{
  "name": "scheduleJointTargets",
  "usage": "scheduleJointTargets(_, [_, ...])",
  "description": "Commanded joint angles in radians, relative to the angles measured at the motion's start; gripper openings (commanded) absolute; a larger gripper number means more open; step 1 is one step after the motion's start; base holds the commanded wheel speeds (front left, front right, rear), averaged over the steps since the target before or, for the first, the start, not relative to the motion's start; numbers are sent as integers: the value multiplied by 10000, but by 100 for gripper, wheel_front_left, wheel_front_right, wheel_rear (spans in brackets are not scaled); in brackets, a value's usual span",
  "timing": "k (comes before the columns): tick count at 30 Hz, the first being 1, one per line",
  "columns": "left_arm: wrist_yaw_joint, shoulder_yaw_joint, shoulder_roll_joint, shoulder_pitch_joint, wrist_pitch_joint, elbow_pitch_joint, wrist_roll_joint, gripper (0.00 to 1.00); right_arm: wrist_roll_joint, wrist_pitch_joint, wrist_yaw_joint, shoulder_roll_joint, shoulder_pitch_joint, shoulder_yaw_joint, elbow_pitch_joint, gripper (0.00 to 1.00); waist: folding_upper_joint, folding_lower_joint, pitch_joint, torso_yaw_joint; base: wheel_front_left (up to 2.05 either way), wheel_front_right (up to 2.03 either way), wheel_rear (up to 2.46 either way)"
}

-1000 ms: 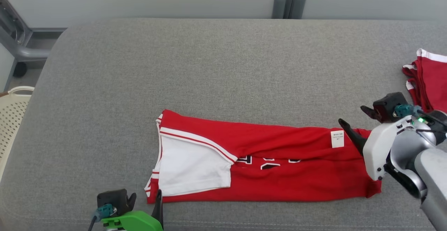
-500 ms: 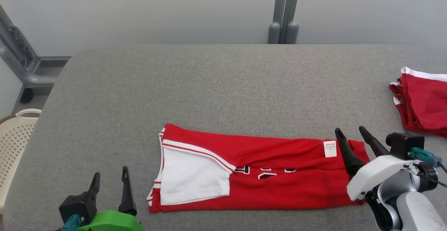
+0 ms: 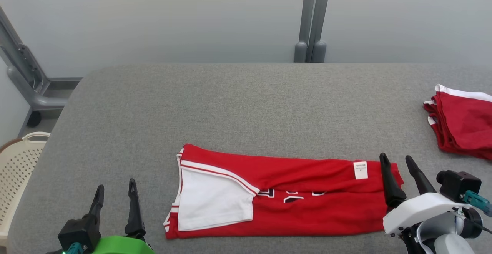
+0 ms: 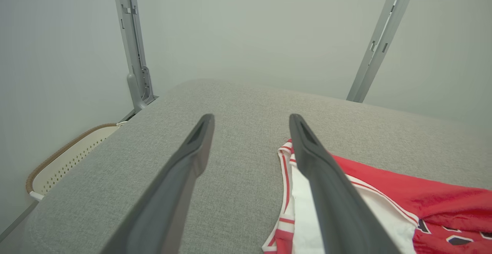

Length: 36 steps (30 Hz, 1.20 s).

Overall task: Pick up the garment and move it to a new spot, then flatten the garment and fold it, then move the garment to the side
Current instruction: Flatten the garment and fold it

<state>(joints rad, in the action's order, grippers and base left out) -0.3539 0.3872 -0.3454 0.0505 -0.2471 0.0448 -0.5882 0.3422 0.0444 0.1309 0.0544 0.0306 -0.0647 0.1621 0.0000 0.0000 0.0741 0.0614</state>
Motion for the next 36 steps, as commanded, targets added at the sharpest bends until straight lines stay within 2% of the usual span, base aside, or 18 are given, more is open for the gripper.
scheduleJointTargets(1, [99,-64,-60,43,-58,85,90,100,42,104,-4,-2,-140,17,51,100,0,0,34,-21,0,0,0])
scheduleJointTargets(5, [427,-107,-67,-79,-113,251,158,100,270,299,-4,-30,-277,180,296,100,0,0,88,-62,0,0,0])
scheduleJointTargets(12, [1280,-135,-74,-170,-186,836,167,100,388,551,-4,-27,-419,937,838,100,0,0,249,-114,0,0,0])
scheduleJointTargets(17, [1679,-557,114,96,-182,1243,216,100,467,730,-4,-27,-416,1386,1201,100,0,0,325,-125,0,0,0])
scheduleJointTargets(28, [2009,-794,346,167,-184,1422,788,100,632,671,-4,-30,-194,1646,1317,100,0,0,254,-90,0,0,0])
scheduleJointTargets(36, [2090,-783,459,146,-185,1566,894,100,464,642,-4,-21,-85,1226,1266,100,0,0,194,-114,0,0,0])
